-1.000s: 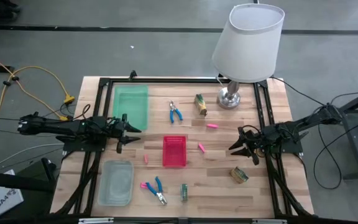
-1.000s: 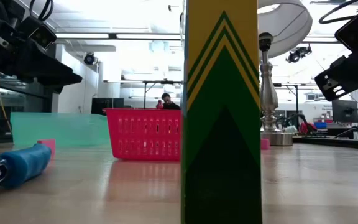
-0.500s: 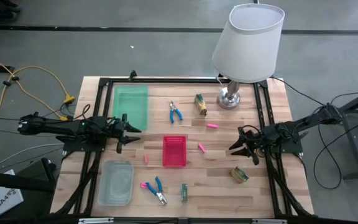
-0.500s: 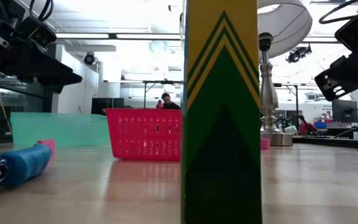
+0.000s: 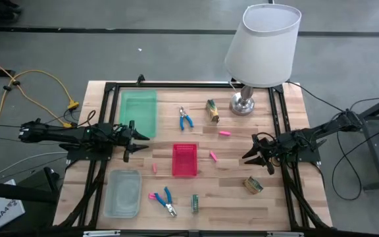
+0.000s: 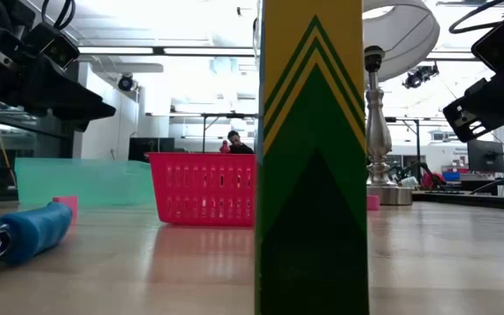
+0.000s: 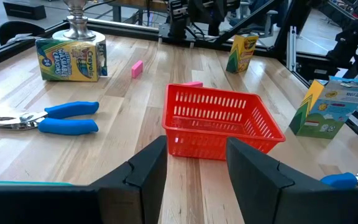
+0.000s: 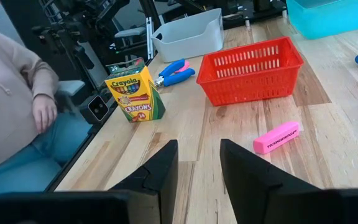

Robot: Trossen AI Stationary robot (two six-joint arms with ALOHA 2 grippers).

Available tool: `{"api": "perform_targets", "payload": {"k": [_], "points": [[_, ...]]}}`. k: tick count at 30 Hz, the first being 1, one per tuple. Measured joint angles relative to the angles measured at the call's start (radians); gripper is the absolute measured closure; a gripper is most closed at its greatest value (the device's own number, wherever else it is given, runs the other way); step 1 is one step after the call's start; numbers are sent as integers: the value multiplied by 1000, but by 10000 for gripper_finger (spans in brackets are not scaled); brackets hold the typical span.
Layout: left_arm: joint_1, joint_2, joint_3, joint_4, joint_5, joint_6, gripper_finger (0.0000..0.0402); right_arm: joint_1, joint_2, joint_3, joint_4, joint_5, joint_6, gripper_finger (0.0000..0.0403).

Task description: Pick & Place School Supplies

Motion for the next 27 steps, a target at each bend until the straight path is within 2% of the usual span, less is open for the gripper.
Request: {"api": "perform_targets", "payload": {"k": [7, 15, 20, 23, 27], "points": [[0, 0, 0, 0, 0, 0, 243, 0, 0, 0, 9, 0, 1, 291], [0, 0, 0, 0, 0, 0, 243, 0, 0, 0, 129, 2, 134, 291], [0, 0, 0, 0, 0, 0, 243, 0, 0, 0, 258, 19, 98, 291], [0, 0, 0, 0, 0, 0, 243, 0, 0, 1, 336, -22, 40, 291], [0, 0, 0, 0, 0, 0, 243, 1, 1, 27, 349, -29, -20, 291]]}}
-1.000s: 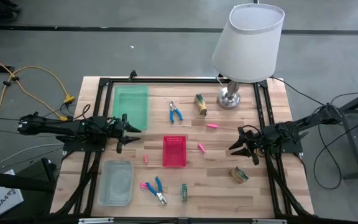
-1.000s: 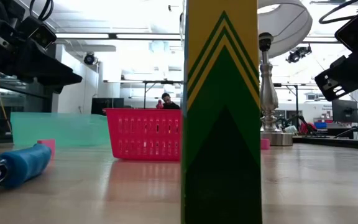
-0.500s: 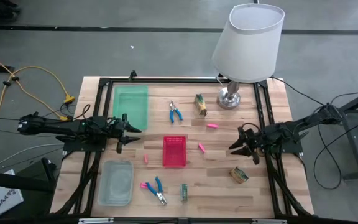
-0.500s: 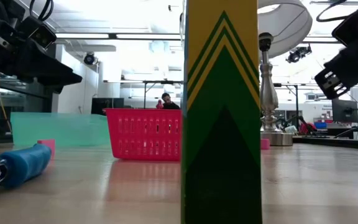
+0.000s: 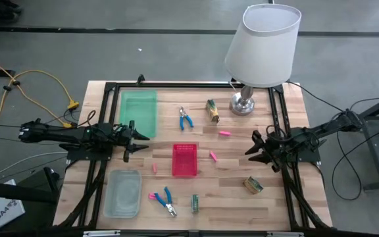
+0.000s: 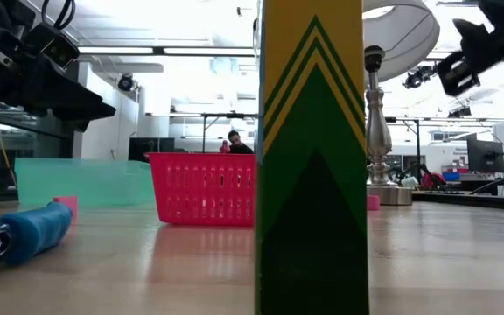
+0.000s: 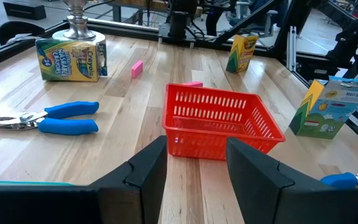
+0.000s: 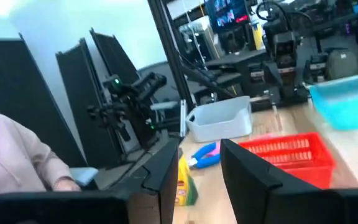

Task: Pick & Place School Supplies
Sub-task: Put the middle right yellow crayon box into the green bin

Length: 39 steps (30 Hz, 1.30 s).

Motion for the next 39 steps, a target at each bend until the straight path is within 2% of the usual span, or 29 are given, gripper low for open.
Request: {"api": "perform_targets", "payload": {"k": [10, 14, 19, 22, 28, 31, 39], "points": [[0, 0, 0, 3, 0, 0, 243, 63, 79, 172, -89, 28, -137, 291], [0, 0, 0, 8, 0, 0, 243, 90, 173, 280, -224, 73, -172, 291], [0, 0, 0, 8, 0, 0, 243, 121, 311, 426, -482, 212, -166, 291], [0, 0, 0, 8, 0, 0, 243, 141, 395, 512, -654, 270, -99, 291], [0, 0, 0, 7, 0, 0, 243, 173, 554, 726, -1016, 260, 93, 297], [0, 0, 0, 7, 0, 0, 243, 190, 624, 822, -1134, 256, 171, 304], [0, 0, 0, 12, 0, 0, 243, 199, 764, 971, -1360, 136, 485, 324]]}}
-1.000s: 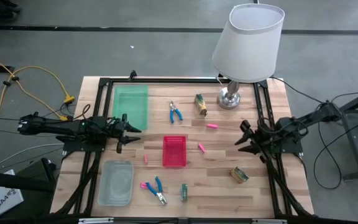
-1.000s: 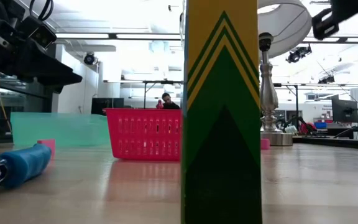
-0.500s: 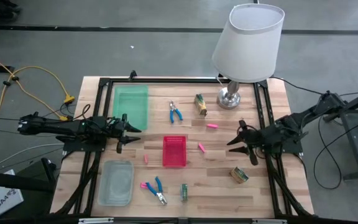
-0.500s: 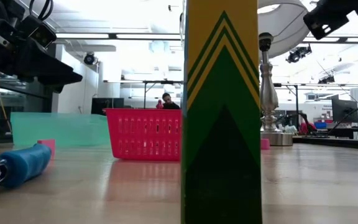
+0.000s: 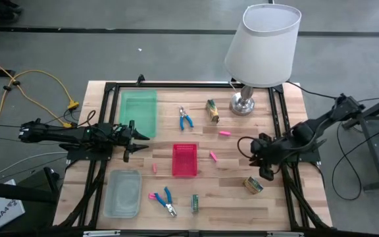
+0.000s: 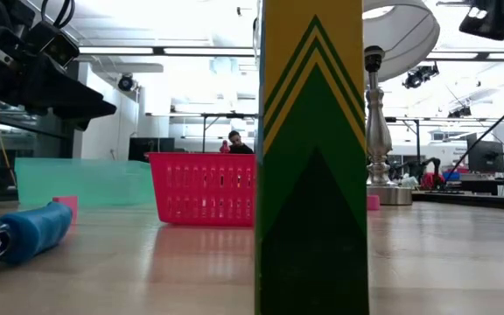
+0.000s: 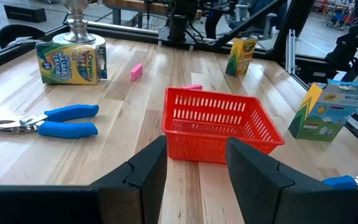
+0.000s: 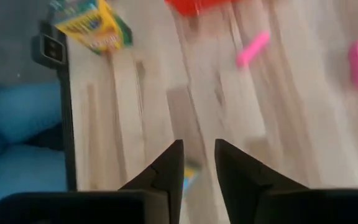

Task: Pick & Place School Supplies
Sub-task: Put the middle right yellow crayon box into the green bin

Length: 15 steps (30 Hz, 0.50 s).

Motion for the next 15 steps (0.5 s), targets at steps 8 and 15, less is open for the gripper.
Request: {"api": "perform_targets", "payload": {"k": [8, 15], "points": [[0, 0, 0, 2, 0, 0, 243, -31, 59, 19, -95, -174, 156, 343], [0, 0, 0, 2, 0, 0, 243, -94, 58, 19, -96, -233, 168, 349]]}}
